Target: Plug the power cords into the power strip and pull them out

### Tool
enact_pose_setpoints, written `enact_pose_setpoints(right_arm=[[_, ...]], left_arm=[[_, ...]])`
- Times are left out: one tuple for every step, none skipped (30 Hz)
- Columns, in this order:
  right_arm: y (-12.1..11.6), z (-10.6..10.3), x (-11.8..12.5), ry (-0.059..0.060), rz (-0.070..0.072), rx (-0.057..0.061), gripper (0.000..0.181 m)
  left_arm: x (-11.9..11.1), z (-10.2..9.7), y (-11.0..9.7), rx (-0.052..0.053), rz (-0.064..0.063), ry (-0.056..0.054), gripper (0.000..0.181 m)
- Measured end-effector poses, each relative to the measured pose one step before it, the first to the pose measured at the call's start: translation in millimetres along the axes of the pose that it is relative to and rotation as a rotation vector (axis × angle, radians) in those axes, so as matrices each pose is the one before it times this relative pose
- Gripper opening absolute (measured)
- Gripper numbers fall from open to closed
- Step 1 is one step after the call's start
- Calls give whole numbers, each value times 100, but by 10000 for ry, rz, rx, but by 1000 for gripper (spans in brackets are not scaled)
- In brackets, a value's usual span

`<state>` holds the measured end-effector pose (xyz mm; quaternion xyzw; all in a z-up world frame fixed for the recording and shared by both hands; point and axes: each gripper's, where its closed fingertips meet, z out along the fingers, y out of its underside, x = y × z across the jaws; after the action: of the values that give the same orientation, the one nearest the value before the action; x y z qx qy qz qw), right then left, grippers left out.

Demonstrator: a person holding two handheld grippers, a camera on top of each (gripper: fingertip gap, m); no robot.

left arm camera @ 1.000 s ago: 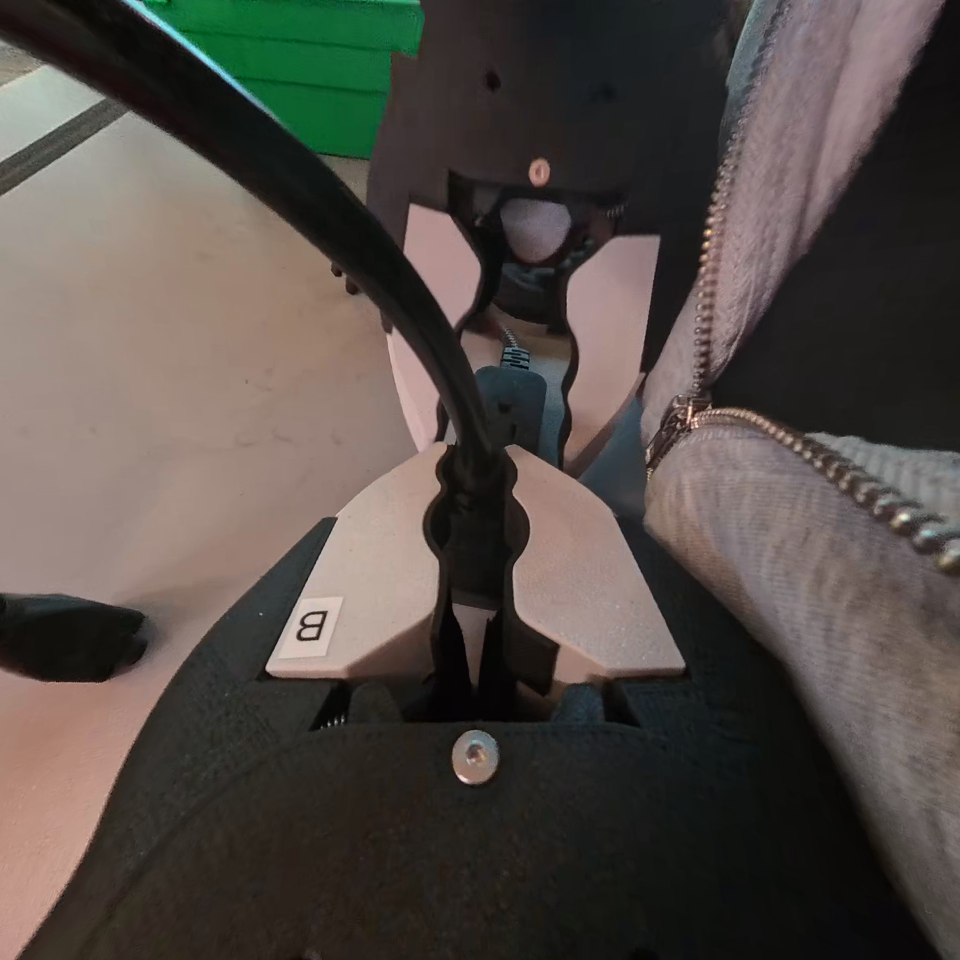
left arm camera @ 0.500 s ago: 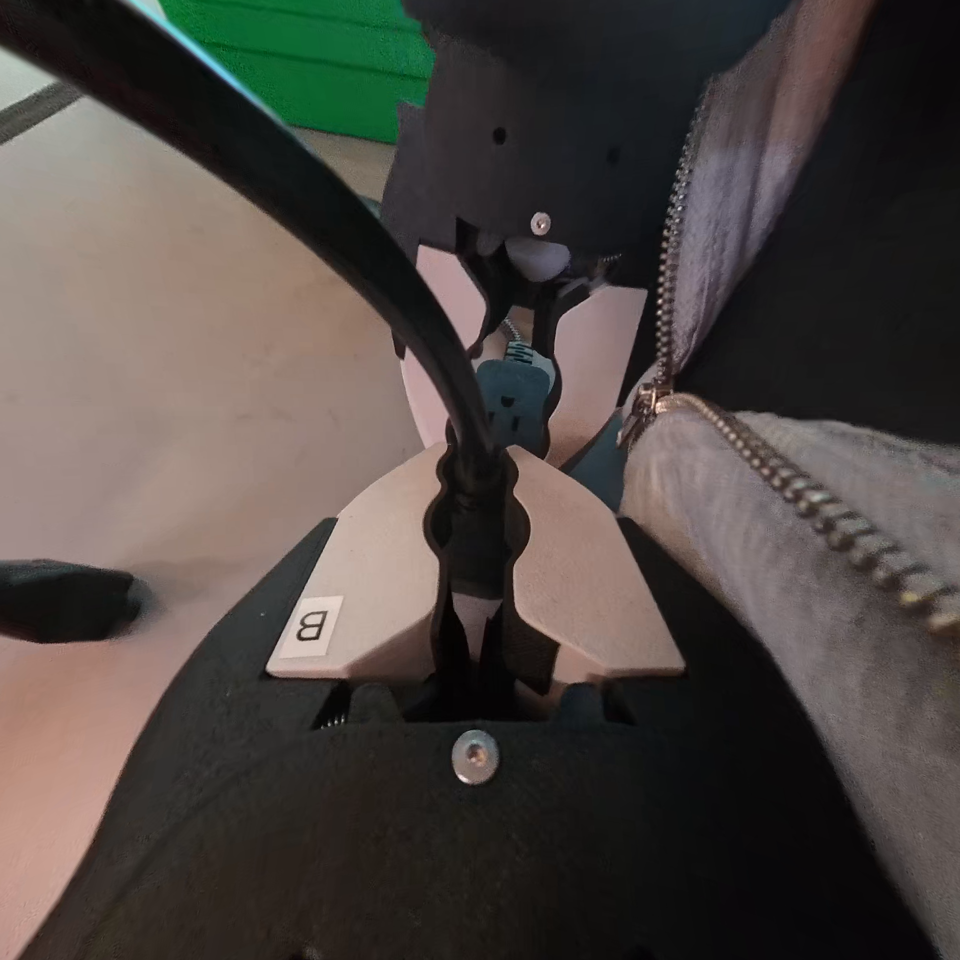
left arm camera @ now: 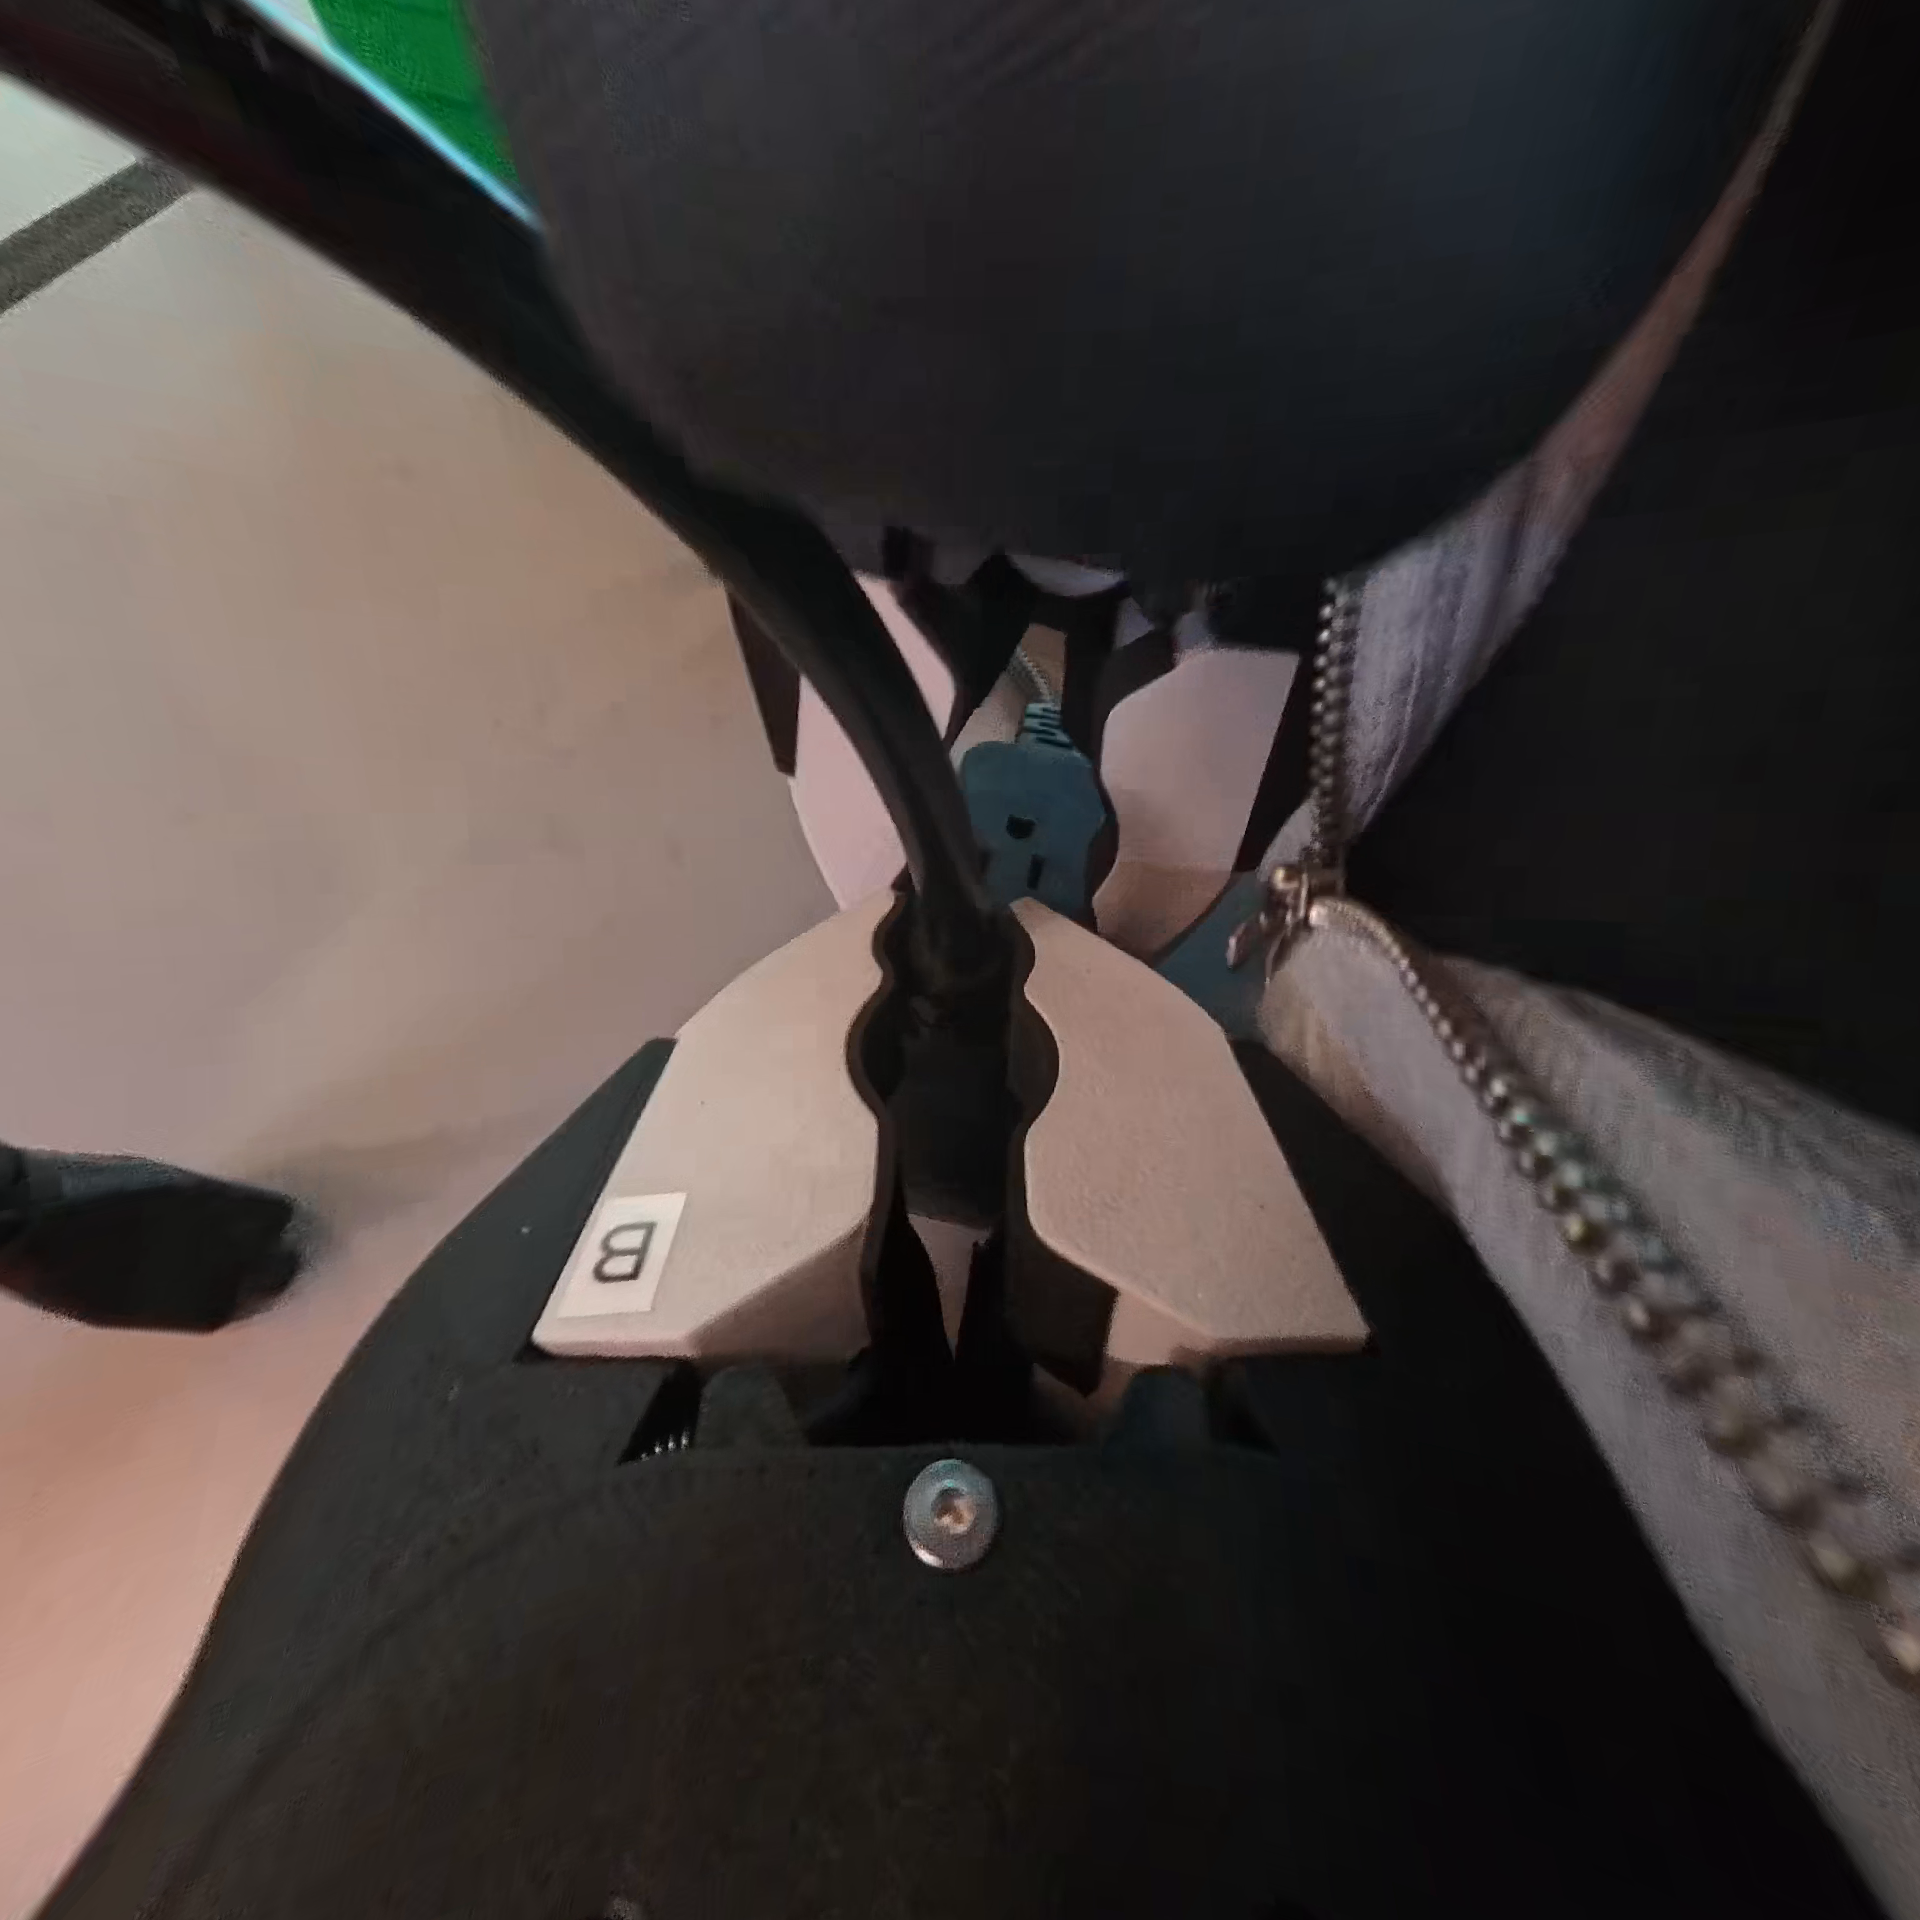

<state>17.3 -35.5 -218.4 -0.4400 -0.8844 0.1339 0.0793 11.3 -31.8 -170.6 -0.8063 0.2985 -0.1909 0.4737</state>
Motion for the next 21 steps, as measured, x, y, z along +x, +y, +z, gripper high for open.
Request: enact_pose_setpoints(right_arm=[[296,-72,-67,-47,0,-194,43],[90,-26,-75,-37,19,6,42],[-39,18,3,4,60,84,42],[-226,51,48,27,72,182,42],[-392,110,50,20,59,242,43],[-244,85,50,14,22,73,43],[-53,26,76,21,-3,-63,43],[72,-19,69,30,-12,-141,43],[187,-51,-9,-1,-47,-212,43],[286,-71,-93,-50,-42,-231,43],[176,-36,-119,-59,-15,-74,42],[2,0,-64,-18,18,95,42],[-142,22,25,16,68,167,42],[-328,75,29,8,67,228,42],[-264,84,31,-13,47,136,43],[-83,41,32,2,3,-39,43],[33,-11,12,17,-39,-118,43],[124,-25,-35,-11,-67,-162,43],[215,-53,-102,-59,-55,-185,42],[154,-37,-121,-61,-7,-65,42],[14,1,-40,-20,27,79,42]], left_arm=[[219,246,-168,82,-171,127,13],[107,-5,-11,85,-126,48,14],[-61,-246,167,-58,-49,-31,14],[-227,-431,258,-117,-131,-20,14],[-216,-378,196,7,-276,13,14],[-142,-226,83,151,-277,-5,15],[-72,15,-83,161,-131,-42,14],[-53,235,-176,-2,32,-76,14],[202,423,-266,-22,275,-11,13],[209,358,-369,71,267,-68,13],[316,108,-317,124,-123,146,12],[24,-175,94,-20,-103,110,12],[-225,-422,182,-61,-138,61,13],[-160,-403,205,-22,-214,89,13],[-136,-266,73,116,-113,-34,13],[-1,17,-53,112,-28,-41,13],[43,181,-136,-32,214,-55,12],[208,391,-185,-90,430,-29,12],[228,311,-262,-8,208,-10,11],[233,124,-85,61,-72,121,11],[-12,-169,114,9,-148,97,12]])
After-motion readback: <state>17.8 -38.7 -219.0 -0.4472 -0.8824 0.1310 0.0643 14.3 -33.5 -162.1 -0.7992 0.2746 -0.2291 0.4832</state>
